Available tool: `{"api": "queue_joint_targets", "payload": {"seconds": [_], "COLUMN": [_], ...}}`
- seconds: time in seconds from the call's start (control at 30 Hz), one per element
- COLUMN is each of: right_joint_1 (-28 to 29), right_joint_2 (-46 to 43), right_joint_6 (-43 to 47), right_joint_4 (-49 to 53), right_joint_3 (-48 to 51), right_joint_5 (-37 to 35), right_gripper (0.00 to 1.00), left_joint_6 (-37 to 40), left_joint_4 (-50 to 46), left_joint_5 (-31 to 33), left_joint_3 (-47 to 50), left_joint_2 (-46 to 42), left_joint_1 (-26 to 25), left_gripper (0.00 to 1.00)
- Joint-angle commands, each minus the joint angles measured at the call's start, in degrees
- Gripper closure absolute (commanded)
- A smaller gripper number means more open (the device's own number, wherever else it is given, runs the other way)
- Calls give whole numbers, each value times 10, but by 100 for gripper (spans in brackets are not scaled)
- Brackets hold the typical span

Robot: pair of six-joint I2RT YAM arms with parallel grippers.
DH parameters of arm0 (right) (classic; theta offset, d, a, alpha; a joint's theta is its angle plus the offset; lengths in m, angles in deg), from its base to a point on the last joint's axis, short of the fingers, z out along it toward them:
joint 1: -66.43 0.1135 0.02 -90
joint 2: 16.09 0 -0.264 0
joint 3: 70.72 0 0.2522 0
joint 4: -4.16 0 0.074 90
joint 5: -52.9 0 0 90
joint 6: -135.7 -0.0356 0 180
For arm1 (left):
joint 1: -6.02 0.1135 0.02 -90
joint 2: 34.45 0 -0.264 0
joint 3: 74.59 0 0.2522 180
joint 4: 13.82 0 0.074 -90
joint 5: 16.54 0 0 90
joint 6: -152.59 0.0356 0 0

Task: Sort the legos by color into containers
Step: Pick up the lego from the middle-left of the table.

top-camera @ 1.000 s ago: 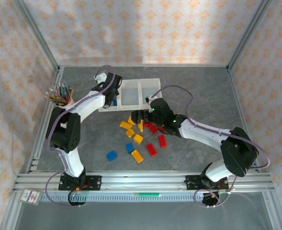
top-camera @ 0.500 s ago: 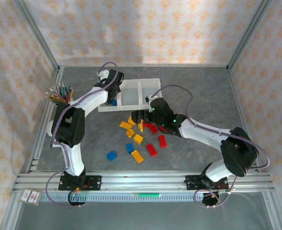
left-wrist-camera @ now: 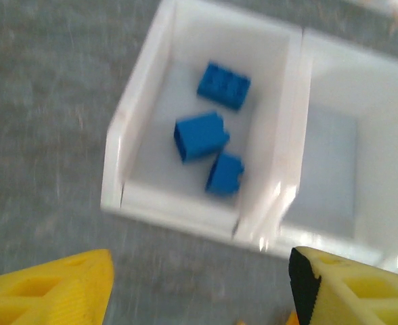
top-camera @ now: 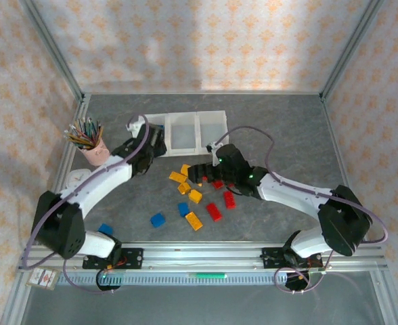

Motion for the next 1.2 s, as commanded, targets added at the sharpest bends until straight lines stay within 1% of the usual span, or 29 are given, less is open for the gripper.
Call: {"api": "queue_joint_targets", "payload": {"seconds": [0.0,0.07,0.17,0.33,0.43,0.53,0.6,0.73,0.87,1.0,1.17], "right_joint_1": [25,45,73,113,121,122,122,121,121,121,122], "right_joint_2": [-22,-23,-22,-26,-23,-27,-31,-34,-35,-33,-32], "right_joint_6": [14,14,12,4,-5,-13,-14,-15,-14,-12,-13], "right_joint_4": [7,3,-6,-34,-36,-44,-47,-48,-48,-48,-52], "right_joint_3": [20,29,42,66,72,85,90,99,102,101,102], "right_joint_5": [7,1,-3,-11,-22,-32,-33,-37,-42,-45,-45], "right_gripper": [0,0,0,0,0,0,0,0,0,0,0], "left_joint_6": [-54,-98,-153,-244,-290,-318,-343,-376,-389,-399,-406], "left_joint_4": [-65,-93,-115,-176,-180,-154,-158,-163,-136,-115,-113], "left_joint_5": [12,17,6,10,-1,-18,-14,-10,-18,-21,-17], "left_joint_3": [62,99,153,206,222,232,235,241,249,254,257], "left_joint_2": [-57,-93,-139,-183,-190,-173,-154,-113,-87,-68,-54], "left_joint_1": [-45,-72,-115,-178,-223,-272,-294,-320,-336,-349,-351], "left_gripper": [26,26,25,23,22,20,18,16,16,21,32]}}
